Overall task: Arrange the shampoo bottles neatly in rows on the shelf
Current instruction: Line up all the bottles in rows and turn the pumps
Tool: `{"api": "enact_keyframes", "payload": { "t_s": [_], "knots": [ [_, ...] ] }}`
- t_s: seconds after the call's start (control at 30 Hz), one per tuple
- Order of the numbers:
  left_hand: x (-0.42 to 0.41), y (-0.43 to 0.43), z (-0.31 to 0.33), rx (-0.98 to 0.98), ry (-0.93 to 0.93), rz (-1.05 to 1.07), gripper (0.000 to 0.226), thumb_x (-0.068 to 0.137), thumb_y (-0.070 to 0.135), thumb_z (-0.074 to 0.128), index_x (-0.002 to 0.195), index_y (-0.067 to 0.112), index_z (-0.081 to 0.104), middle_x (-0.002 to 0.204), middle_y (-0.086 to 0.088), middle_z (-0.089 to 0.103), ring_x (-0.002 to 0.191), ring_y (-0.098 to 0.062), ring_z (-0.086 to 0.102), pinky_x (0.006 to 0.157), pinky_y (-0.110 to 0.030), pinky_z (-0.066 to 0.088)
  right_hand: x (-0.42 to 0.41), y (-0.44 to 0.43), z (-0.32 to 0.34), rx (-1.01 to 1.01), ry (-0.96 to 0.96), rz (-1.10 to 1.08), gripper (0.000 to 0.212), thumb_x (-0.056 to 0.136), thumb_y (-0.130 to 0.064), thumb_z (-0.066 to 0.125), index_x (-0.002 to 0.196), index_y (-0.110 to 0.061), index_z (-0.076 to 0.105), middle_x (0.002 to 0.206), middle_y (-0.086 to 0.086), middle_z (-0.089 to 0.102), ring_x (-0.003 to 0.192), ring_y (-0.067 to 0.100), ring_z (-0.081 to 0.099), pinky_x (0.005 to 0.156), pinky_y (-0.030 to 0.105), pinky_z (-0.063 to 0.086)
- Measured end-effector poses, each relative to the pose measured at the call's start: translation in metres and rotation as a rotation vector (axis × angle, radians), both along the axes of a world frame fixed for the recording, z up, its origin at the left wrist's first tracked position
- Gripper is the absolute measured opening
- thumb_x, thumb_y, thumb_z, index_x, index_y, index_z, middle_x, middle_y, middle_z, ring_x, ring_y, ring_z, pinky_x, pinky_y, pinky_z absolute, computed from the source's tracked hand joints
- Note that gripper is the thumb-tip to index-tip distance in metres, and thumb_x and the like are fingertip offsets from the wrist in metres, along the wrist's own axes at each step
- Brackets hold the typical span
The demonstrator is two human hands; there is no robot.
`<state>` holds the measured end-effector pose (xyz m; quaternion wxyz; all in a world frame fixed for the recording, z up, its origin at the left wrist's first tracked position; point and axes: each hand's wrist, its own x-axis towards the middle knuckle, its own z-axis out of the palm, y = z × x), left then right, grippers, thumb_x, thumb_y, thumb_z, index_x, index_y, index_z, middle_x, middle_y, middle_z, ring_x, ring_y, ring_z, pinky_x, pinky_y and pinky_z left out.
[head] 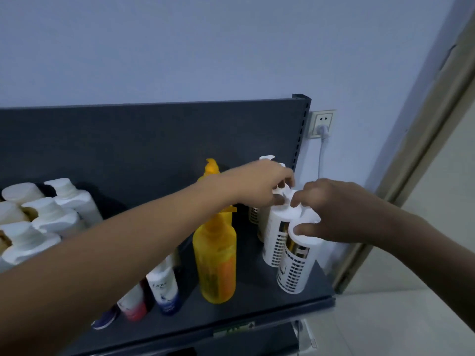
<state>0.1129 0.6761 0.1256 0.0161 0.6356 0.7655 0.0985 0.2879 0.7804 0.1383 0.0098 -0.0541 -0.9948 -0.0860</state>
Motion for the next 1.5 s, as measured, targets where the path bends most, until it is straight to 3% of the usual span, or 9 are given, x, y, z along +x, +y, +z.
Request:
{"api": "enact_keyframes", "payload": {
  "t_s": [0.23, 0.5, 0.7, 0.83, 0.97, 1.07, 1.2, 1.33, 1.5],
  "knots": [
    [0.009, 0.032, -0.028, -0.016, 0.091, 0.082, 0.044, 0.089, 0.039, 0.073, 0.129, 0.025, 0.061, 0.109, 0.000, 0.062, 0.094, -0.019, 0.062, 0.081, -0.039, 0.054, -0.005, 0.032, -0.019, -0.151, -0.097, 0.051, 0.038, 0.095, -0.040, 0.064, 0.129, -0.023, 0.060, 0.115, -0.002, 0.059, 0.110, 0.020, 0.058, 0.089, 0.029, 0.045],
    [0.010, 0.038, -0.027, -0.031, 0.132, 0.161, 0.025, 0.094, 0.027, 0.064, 0.118, 0.028, 0.071, 0.091, 0.006, 0.066, 0.084, -0.018, 0.065, 0.071, -0.032, 0.054, -0.020, 0.045, -0.028, -0.246, -0.080, 0.130, 0.035, 0.095, -0.034, 0.068, 0.128, -0.022, 0.065, 0.128, 0.004, 0.062, 0.117, 0.022, 0.059, 0.085, 0.026, 0.041],
    [0.004, 0.030, -0.026, -0.051, 0.216, 0.155, 0.012, 0.088, 0.026, 0.060, 0.089, 0.023, 0.072, 0.072, 0.004, 0.065, 0.070, -0.017, 0.061, 0.065, -0.040, 0.054, -0.026, 0.044, -0.033, -0.294, -0.017, 0.185, 0.032, 0.094, -0.035, 0.069, 0.123, -0.021, 0.069, 0.123, -0.001, 0.065, 0.108, 0.019, 0.061, 0.081, 0.026, 0.042],
    [-0.001, 0.028, -0.028, -0.045, 0.241, 0.148, 0.016, 0.087, 0.028, 0.060, 0.091, 0.023, 0.074, 0.072, 0.004, 0.065, 0.066, -0.014, 0.060, 0.063, -0.039, 0.054, -0.030, 0.041, -0.037, -0.305, -0.012, 0.203, 0.030, 0.093, -0.037, 0.069, 0.117, -0.020, 0.070, 0.115, 0.001, 0.065, 0.101, 0.020, 0.062, 0.085, 0.034, 0.052],
    [0.002, 0.026, -0.026, -0.033, 0.214, 0.128, 0.016, 0.090, 0.026, 0.059, 0.087, 0.024, 0.074, 0.064, 0.007, 0.056, 0.063, -0.016, 0.054, 0.058, -0.030, 0.046, -0.032, 0.036, -0.038, -0.319, 0.005, 0.200, 0.028, 0.093, -0.036, 0.069, 0.117, -0.022, 0.070, 0.102, -0.001, 0.060, 0.093, 0.021, 0.059, 0.073, 0.031, 0.046],
    [0.003, 0.026, -0.024, -0.023, 0.144, 0.114, 0.025, 0.092, 0.018, 0.059, 0.099, 0.034, 0.077, 0.066, 0.009, 0.056, 0.065, -0.017, 0.055, 0.059, -0.027, 0.044, -0.032, 0.033, -0.036, -0.337, 0.009, 0.202, 0.026, 0.093, -0.036, 0.070, 0.115, -0.022, 0.070, 0.080, -0.017, 0.041, 0.081, 0.015, 0.050, 0.060, 0.021, 0.033],
    [0.001, 0.026, -0.026, -0.007, 0.030, 0.144, 0.037, 0.094, 0.019, 0.064, 0.122, 0.040, 0.072, 0.090, 0.008, 0.072, 0.078, -0.015, 0.065, 0.069, -0.029, 0.055, -0.031, 0.030, -0.037, -0.379, 0.018, 0.204, 0.024, 0.093, -0.034, 0.070, 0.113, -0.022, 0.072, 0.078, -0.023, 0.031, 0.081, 0.014, 0.047, 0.057, 0.014, 0.027],
    [-0.006, 0.022, -0.025, -0.022, -0.038, 0.188, 0.038, 0.091, 0.021, 0.073, 0.128, 0.028, 0.070, 0.101, 0.010, 0.073, 0.089, -0.009, 0.068, 0.074, -0.018, 0.051, -0.029, 0.025, -0.040, -0.355, 0.039, 0.187, 0.025, 0.093, -0.034, 0.070, 0.114, -0.020, 0.071, 0.090, -0.007, 0.046, 0.085, 0.018, 0.053, 0.064, 0.025, 0.039],
    [-0.022, 0.014, -0.009, 0.035, -0.059, 0.322, 0.023, 0.088, 0.014, 0.076, 0.111, 0.019, 0.076, 0.097, 0.007, 0.077, 0.090, -0.006, 0.071, 0.086, -0.029, 0.058, -0.026, 0.025, -0.037, -0.350, 0.017, 0.180, 0.038, 0.094, -0.048, 0.065, 0.123, -0.023, 0.065, 0.109, 0.001, 0.064, 0.099, 0.023, 0.062, 0.080, 0.034, 0.052]
  ]
}}
